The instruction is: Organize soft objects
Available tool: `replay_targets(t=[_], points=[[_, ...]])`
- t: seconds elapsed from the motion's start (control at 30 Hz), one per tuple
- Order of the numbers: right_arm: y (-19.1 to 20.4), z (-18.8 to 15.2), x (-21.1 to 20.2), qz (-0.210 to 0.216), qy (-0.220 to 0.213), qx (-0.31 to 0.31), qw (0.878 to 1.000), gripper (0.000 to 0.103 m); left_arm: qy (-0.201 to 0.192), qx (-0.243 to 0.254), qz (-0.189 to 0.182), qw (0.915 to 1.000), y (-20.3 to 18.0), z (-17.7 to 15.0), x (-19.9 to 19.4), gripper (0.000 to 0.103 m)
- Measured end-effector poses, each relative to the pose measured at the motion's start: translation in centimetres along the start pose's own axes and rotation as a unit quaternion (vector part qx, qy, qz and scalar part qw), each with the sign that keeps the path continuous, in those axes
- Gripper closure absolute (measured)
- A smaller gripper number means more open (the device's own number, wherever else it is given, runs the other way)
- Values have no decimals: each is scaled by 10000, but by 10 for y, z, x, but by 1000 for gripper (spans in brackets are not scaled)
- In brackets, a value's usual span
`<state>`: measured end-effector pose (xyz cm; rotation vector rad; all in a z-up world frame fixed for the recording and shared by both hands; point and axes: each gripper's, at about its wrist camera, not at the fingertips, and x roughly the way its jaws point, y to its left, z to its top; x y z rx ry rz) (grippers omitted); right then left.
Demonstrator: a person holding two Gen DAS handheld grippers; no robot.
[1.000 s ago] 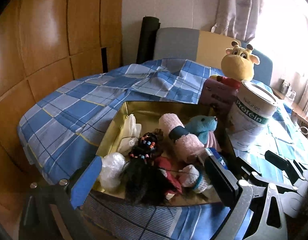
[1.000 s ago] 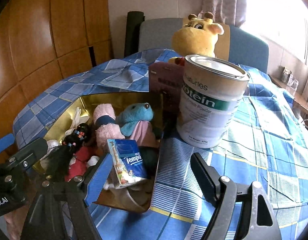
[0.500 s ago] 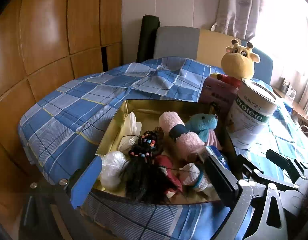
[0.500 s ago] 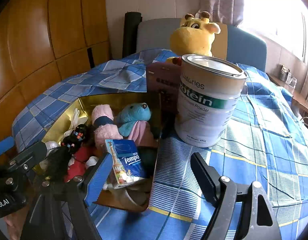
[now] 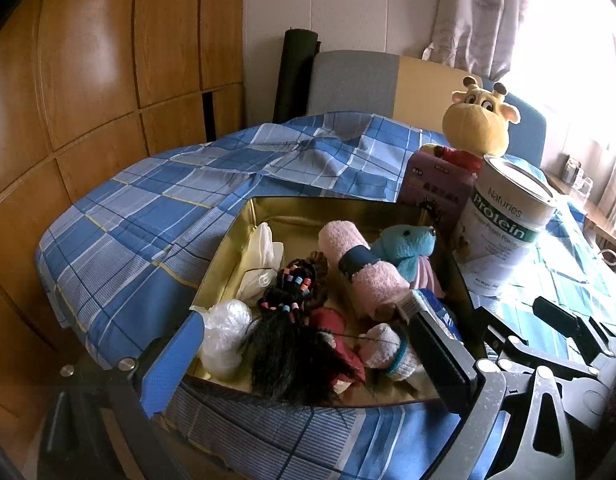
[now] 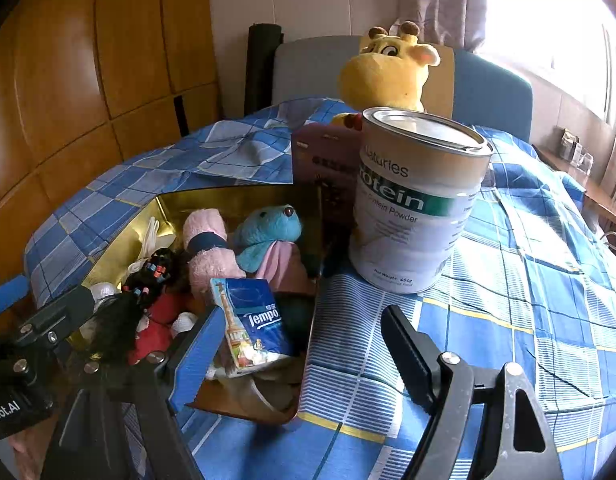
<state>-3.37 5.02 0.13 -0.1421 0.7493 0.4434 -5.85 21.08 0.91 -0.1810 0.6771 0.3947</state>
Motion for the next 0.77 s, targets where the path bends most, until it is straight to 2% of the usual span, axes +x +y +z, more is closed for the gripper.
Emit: replay_targets(t=[0.4, 0.63, 0.77], points=[[0, 0, 0, 0, 5, -1, 10000, 22, 15, -4, -24, 10000, 0, 0, -1, 0], [0, -1, -1, -13, 2, 11, 10000, 22, -154, -31, 88, 9998, 1, 0, -5, 0], [-3, -1, -3, -5, -51, 123, 9999, 22, -90, -75, 88, 9999, 5, 1, -3, 0]])
